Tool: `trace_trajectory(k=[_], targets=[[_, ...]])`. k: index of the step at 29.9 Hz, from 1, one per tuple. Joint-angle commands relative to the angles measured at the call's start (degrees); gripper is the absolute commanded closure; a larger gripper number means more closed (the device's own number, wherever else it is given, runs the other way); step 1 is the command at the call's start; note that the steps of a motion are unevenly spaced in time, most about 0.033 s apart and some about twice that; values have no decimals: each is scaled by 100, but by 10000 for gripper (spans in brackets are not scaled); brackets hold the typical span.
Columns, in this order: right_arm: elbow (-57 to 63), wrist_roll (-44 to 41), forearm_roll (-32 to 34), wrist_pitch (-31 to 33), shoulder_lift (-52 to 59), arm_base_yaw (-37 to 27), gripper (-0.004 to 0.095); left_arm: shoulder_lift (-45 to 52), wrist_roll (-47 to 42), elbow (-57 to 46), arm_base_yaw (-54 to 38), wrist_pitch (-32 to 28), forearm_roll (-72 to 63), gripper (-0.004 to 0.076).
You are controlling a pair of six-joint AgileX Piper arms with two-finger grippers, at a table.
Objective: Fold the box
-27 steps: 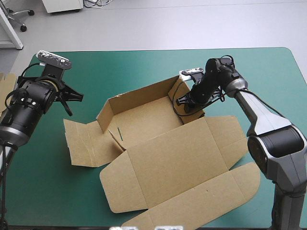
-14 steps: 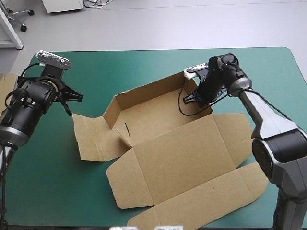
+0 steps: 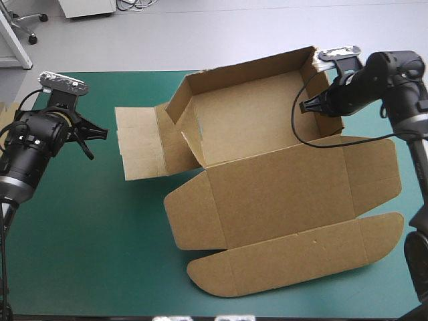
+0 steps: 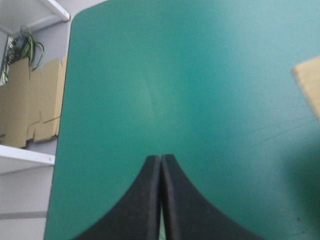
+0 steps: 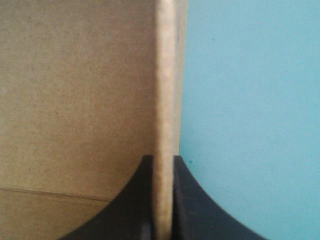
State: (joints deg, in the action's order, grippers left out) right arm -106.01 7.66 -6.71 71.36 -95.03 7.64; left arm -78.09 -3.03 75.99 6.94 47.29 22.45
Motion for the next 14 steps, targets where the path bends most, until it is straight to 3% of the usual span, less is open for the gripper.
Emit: trace_trajectory(k=[1,14], targets=[[-191,118,-482,9,658,-237,921,197,170,158,-441,-401,-715,731],[-181,171,-531,9,1741,-269,922,187,1914,-268,-1931,-641,-4046,731]])
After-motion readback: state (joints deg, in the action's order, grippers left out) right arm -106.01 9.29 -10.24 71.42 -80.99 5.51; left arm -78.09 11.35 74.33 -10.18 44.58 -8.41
